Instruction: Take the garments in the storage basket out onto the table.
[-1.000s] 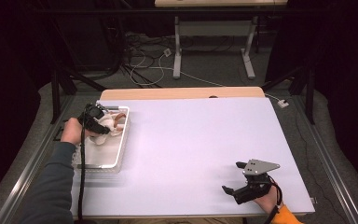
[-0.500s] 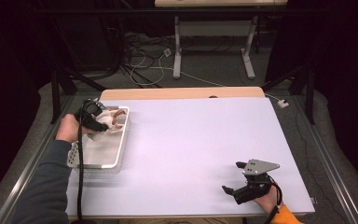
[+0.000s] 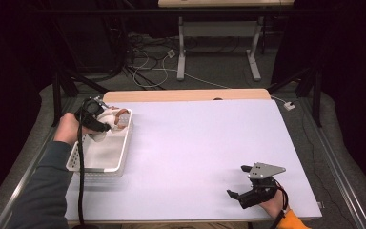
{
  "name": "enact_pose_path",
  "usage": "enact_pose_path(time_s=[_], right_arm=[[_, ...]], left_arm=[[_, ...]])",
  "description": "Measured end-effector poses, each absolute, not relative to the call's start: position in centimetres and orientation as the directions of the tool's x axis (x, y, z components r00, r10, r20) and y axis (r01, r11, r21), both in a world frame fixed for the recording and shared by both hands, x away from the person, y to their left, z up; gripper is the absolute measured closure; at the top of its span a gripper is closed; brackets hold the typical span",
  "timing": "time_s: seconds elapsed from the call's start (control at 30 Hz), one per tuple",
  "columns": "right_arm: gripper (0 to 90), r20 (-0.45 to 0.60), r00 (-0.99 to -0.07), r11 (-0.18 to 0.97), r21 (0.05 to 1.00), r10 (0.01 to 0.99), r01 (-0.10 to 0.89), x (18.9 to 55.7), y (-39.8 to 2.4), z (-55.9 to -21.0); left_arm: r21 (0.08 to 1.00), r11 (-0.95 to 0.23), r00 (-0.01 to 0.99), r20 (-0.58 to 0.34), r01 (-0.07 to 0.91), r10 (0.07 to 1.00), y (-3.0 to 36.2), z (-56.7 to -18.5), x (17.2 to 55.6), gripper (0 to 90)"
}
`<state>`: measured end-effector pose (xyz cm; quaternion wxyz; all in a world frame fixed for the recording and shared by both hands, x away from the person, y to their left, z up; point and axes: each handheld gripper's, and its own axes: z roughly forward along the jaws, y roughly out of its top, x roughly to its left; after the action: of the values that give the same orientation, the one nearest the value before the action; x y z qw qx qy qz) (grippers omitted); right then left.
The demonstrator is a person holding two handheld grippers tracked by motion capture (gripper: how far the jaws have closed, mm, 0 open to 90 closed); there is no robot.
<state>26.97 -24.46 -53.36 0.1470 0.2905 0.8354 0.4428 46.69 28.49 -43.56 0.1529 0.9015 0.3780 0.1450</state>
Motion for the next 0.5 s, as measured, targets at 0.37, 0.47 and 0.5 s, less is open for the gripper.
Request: enact_pose_path(time_s=[0.37, 0.47, 0.5], right_arm=[[0.0, 0.013, -0.789, 0.439, 0.825, 0.615, 0.355, 27.0, -24.5, -53.4], [0.0, 0.013, -0.788, 0.44, 0.824, 0.615, 0.357, 27.0, -24.5, -53.3], [0.0, 0.013, -0.788, 0.44, 0.824, 0.615, 0.357, 27.0, -24.5, -53.3]], left_arm=[[0.407, -0.695, 0.698, 0.171, 0.593, 0.696, 26.7, -41.1, 46.4, 59.4], [0.402, -0.711, 0.712, 0.179, 0.577, 0.679, 26.1, -40.6, 46.3, 59.4], [0.402, -0.711, 0.712, 0.179, 0.577, 0.679, 26.1, -40.6, 46.3, 59.4]])
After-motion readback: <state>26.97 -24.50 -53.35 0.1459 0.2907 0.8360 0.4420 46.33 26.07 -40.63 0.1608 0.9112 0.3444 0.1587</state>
